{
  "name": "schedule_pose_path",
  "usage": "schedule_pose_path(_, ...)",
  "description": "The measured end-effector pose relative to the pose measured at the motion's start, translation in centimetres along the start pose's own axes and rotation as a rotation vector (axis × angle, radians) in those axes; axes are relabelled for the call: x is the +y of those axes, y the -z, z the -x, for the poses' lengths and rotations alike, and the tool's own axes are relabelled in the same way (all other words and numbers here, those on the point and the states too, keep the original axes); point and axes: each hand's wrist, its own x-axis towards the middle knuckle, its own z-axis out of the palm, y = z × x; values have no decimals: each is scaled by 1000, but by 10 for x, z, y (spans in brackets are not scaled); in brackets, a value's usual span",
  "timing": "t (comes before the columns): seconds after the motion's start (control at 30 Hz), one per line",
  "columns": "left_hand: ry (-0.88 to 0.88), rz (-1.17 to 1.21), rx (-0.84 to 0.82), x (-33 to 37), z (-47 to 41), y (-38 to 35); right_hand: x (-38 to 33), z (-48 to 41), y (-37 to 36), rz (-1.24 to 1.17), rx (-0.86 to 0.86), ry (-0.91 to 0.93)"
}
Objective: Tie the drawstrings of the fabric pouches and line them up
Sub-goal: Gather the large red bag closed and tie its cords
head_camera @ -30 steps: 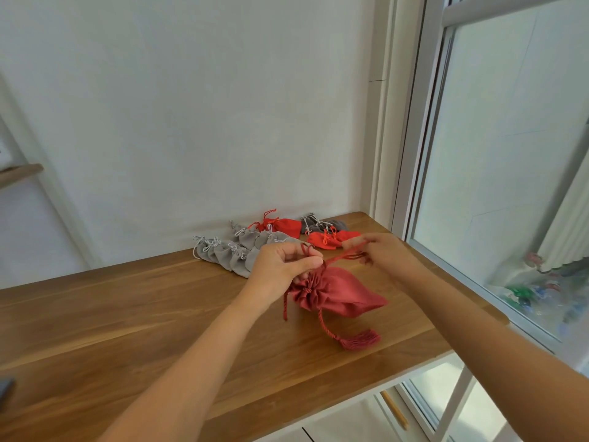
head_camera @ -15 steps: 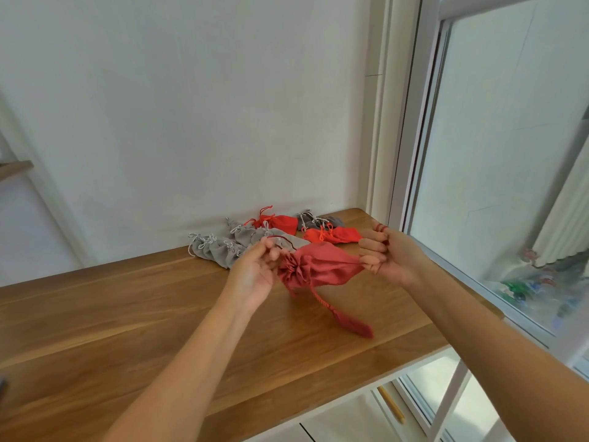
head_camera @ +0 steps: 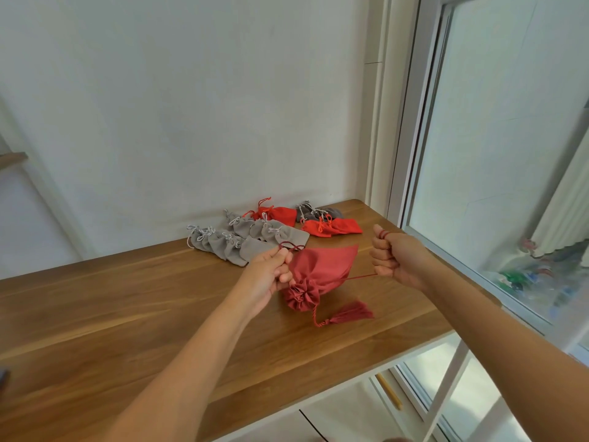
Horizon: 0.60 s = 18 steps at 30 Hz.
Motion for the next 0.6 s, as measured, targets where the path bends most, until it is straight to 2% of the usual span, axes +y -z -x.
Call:
schedule_pose_path(0.17, 62, -7, 17, -17, 2, -7, 13, 1, 12, 589, 80, 34)
schedule_pose_path(0.3, 115, 89, 46, -27, 1, -12, -5, 10, 33, 834, 23, 7)
schedule_pose_path(0.33, 127, 112, 56, -29, 1, -13, -12, 12, 38, 897, 41, -15)
schedule_pose_path(0.4, 148, 154, 72, -33, -1, -14, -19, 10, 48, 1062, 186, -24)
schedule_pose_path(0.47, 167, 230, 87, -36, -3, -14, -17, 9, 50, 1216, 350, 101)
schedule_pose_path(0.5, 175, 271, 96, -36, -3, -13, -15, 12, 45, 1199, 384, 205)
schedule_pose_path(0.53, 182, 306, 102, -37, -3, -14, -12, 18, 37, 1126, 362, 312)
schedule_pose_path(0.6, 192, 341, 121, -39, -5, -14, -4, 30, 15, 1063, 133, 419)
